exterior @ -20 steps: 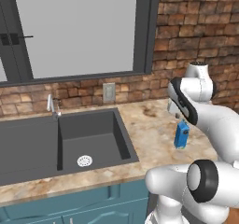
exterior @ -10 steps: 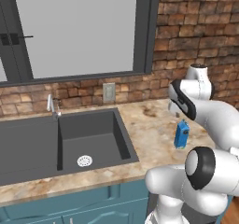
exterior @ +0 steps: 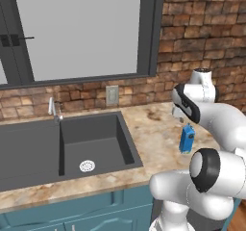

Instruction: Gather the eggs and milk located in the vicinity of the sink area and place them right next to the bowl.

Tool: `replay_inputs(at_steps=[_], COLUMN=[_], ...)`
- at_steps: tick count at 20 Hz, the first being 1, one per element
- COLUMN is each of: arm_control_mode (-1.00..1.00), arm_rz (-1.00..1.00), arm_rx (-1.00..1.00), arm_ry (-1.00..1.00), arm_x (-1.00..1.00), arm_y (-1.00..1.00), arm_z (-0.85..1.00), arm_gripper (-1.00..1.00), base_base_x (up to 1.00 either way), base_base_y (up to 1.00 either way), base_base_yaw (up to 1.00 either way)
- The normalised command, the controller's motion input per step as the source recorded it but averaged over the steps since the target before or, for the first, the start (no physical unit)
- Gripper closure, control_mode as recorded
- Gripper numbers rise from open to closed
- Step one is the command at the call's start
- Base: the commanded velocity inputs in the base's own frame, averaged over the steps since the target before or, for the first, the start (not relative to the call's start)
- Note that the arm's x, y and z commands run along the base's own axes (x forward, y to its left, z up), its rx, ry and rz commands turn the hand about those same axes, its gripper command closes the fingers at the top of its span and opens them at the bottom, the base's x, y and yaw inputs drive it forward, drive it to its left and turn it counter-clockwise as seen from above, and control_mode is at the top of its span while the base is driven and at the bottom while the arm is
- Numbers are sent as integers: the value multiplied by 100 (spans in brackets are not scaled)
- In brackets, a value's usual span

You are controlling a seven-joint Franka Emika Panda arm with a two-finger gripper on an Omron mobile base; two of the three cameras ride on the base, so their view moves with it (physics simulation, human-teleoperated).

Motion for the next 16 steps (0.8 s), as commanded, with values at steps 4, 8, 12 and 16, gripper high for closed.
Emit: replay_inputs(at_steps=[4, 8, 12, 16], arm_control_mode=[-100, -100, -100, -100], arm_rz=[0, 0, 0, 0], arm_rx=[0, 0, 0, 0], arm_ry=[0, 1, 0, 0], arm_x=[0, 0, 0, 0], arm_y=[0, 0, 0, 0], arm_z=[-20, -36, -33, -25], arm_gripper=[-100, -100, -100, -100], base_base_x=[0, 0, 0, 0], base_base_y=[0, 0, 0, 0], base_base_yaw=[0, 0, 0, 0])
